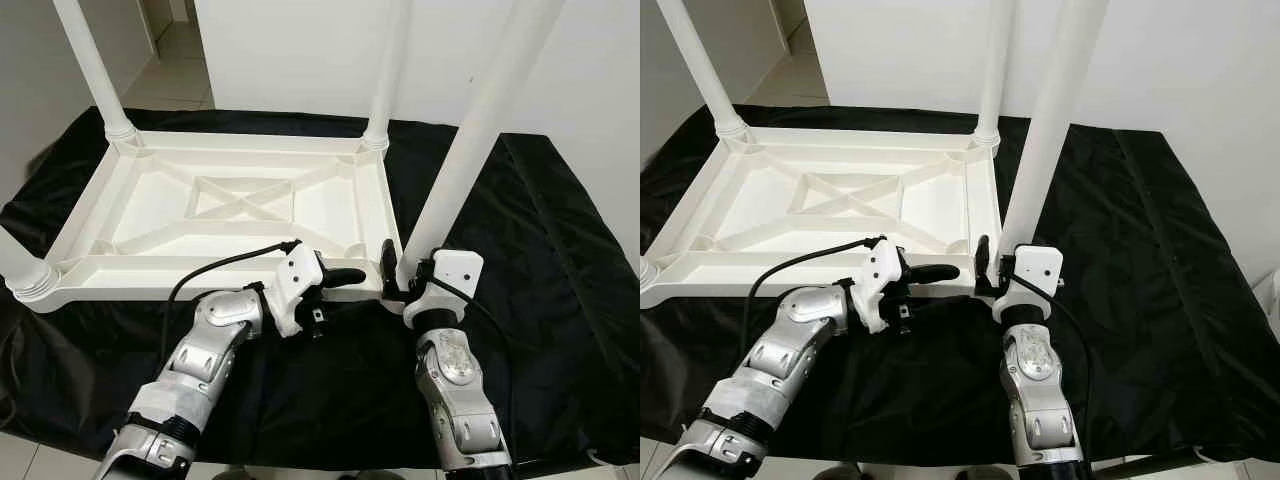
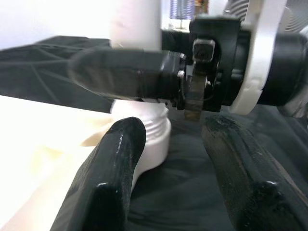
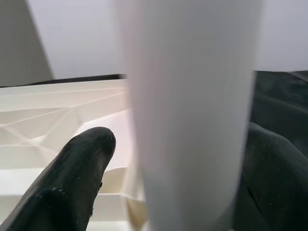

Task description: Building children table

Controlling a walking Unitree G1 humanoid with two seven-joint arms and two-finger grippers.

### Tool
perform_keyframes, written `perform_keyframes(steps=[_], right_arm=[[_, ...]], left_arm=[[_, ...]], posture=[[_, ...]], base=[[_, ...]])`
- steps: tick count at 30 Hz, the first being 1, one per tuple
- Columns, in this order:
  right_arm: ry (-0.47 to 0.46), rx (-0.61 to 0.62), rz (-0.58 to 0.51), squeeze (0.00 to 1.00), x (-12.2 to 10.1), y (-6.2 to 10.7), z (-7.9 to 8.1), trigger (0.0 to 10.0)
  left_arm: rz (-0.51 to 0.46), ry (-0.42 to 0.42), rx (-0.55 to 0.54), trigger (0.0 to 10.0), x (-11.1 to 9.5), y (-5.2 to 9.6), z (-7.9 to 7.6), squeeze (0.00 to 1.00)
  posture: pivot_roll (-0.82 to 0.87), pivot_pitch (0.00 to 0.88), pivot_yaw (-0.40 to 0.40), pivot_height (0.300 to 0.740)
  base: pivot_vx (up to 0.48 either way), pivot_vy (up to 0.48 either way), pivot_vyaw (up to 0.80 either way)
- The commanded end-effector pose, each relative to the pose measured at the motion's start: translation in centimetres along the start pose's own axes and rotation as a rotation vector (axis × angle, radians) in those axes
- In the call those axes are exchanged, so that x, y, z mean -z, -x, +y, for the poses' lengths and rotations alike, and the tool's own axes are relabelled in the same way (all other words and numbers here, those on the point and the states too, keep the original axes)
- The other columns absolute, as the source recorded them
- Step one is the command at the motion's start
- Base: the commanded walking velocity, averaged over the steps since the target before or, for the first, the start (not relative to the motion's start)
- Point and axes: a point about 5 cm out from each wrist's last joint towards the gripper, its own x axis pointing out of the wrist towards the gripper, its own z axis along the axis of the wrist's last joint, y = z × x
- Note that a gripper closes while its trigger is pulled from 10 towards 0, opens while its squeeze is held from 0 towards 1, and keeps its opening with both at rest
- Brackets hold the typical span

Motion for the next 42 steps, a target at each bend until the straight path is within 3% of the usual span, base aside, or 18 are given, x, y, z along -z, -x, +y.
perform_keyframes(steps=[1,4,5,9,20,21,22,24,25,26,36,37,38,39,42], right_arm=[[-0.011,-0.024,0.006,1.0,0.1,0.4,-0.2,10.0],[0.039,-0.055,0.023,1.0,0.3,0.5,-1.4,10.0],[0.062,-0.098,0.028,0.0,0.4,0.6,-1.7,10.0],[0.087,-0.23,0.056,0.0,0.7,0.5,-2.5,10.0],[0.131,-0.437,0.133,0.0,1.9,-1.3,-3.7,10.0],[0.14,-0.446,0.136,0.0,2.0,-1.6,-3.7,4.6],[0.14,-0.446,0.136,0.0,2.0,-1.6,-3.7,4.6],[0.139,-0.466,0.143,0.0,2.2,-1.9,-3.8,2.8],[0.139,-0.466,0.143,0.0,2.2,-1.9,-3.8,2.8],[0.133,-0.47,0.15,0.0,2.4,-2.0,-3.9,0.0],[0.096,-0.489,0.173,0.0,3.0,-1.6,-4.0,0.0],[0.08,-0.49,0.171,0.0,2.9,-1.4,-3.9,2.8],[0.08,-0.49,0.171,0.0,2.9,-1.4,-3.9,2.8],[0.069,-0.491,0.17,0.0,2.8,-1.3,-3.9,10.0],[0.058,-0.443,0.151,0.0,2.5,-1.2,-3.9,10.0]], left_arm=[[0.022,0.03,-0.115,10.0,0.4,0.1,0.6,0.0],[0.022,0.046,-0.102,10.0,0.4,0.2,0.6,0.0],[0.028,0.073,-0.098,10.0,0.5,0.2,0.7,0.0],[0.041,0.107,-0.081,10.0,0.5,0.2,0.7,0.0],[0.059,0.032,-0.006,10.0,0.2,0.8,0.3,0.0],[0.061,0.033,0.009,10.0,0.2,0.9,0.2,0.0],[0.061,0.033,0.009,10.0,0.2,0.9,0.2,0.0],[0.072,0.038,0.031,10.0,0.1,1.0,0.0,0.0],[0.072,0.038,0.031,10.0,0.1,1.0,0.0,0.0],[0.077,0.029,0.038,10.0,0.1,1.1,-0.1,0.0],[0.072,0.032,0.04,10.0,0.0,1.2,-0.5,0.0],[0.073,0.031,0.041,10.0,0.0,1.2,-0.5,0.0],[0.073,0.031,0.041,10.0,0.0,1.2,-0.5,0.0],[0.074,0.031,0.041,10.0,0.0,1.2,-0.5,0.0],[0.072,0.034,0.046,10.0,0.0,1.1,-0.6,0.0]], posture=[[-0.04,0.0,-0.003,0.74],[-0.03,0.0,-0.007,0.74],[-0.03,0.0,-0.008,0.74],[-0.03,0.0,-0.006,0.74],[-0.02,0.0,0.0,0.74],[-0.02,0.0,0.0,0.74],[-0.02,0.0,0.0,0.74],[-0.01,0.0,-0.001,0.74],[-0.01,0.0,-0.001,0.74],[0.0,0.0,-0.003,0.74],[0.0,0.003,-0.011,0.74],[0.0,0.007,-0.011,0.74],[0.0,0.007,-0.011,0.74],[0.0,0.007,-0.011,0.74],[-0.01,0.007,-0.01,0.74]], base=[[0.0,0.0,0.0],[0.0,0.0,0.0],[0.0,0.0,0.0],[0.0,0.0,0.0],[0.0,0.0,0.0],[0.0,0.0,0.0],[0.0,0.0,0.0],[0.0,0.0,0.0],[0.0,0.0,0.0],[0.0,0.0,0.0],[0.0,0.0,0.0],[0.0,0.0,0.0],[0.0,0.0,0.0],[0.0,0.0,0.0],[0.0,0.0,0.0]])
